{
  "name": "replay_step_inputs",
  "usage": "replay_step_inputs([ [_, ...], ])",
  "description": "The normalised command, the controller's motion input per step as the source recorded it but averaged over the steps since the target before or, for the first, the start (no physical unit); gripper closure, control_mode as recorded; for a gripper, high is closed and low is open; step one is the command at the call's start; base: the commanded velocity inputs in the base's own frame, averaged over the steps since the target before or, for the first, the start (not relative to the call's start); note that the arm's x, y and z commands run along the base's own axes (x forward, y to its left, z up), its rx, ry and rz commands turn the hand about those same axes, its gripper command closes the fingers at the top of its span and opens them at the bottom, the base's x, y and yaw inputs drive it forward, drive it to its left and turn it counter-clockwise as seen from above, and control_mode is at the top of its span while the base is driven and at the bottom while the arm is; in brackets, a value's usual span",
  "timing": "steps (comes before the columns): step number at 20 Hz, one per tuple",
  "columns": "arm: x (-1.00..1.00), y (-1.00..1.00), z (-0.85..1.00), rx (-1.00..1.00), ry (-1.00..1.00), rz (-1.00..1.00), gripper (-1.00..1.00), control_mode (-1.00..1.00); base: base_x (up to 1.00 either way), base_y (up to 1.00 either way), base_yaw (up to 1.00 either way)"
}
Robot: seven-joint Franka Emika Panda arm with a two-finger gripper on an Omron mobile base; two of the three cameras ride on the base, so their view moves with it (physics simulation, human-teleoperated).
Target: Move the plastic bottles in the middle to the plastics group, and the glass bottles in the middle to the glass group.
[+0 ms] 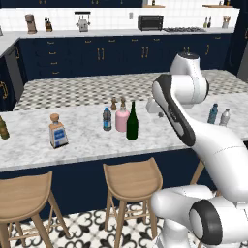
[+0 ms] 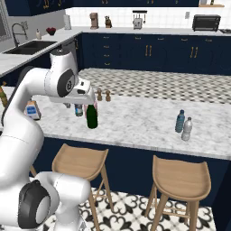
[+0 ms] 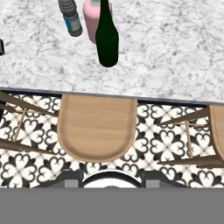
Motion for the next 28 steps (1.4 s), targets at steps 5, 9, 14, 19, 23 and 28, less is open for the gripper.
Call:
replay_step_inputs([
  [5,-0.14,0.06,-0.13,-0.01,0.02,0.0,-1.0,-1.0,0.0,0.0,0.0],
  [9,0.34,0.64,-0.38,-0.05,0.0,0.0,-1.0,-1.0,0.0,0.0,0.0],
  [14,0.75,0.15,-0.1,0.0,-0.1,-0.09,-1.0,-1.0,0.0,0.0,0.0],
  [19,0.28,0.06,0.0,0.03,-0.1,-0.14,-1.0,-1.0,0.0,0.0,0.0],
  [23,0.07,0.0,0.0,0.12,-0.18,-0.21,-1.0,-1.0,0.0,0.0,0.0],
  [28,0.0,-0.07,0.0,0.16,-0.12,-0.12,-1.0,-1.0,0.0,0.0,0.0],
])
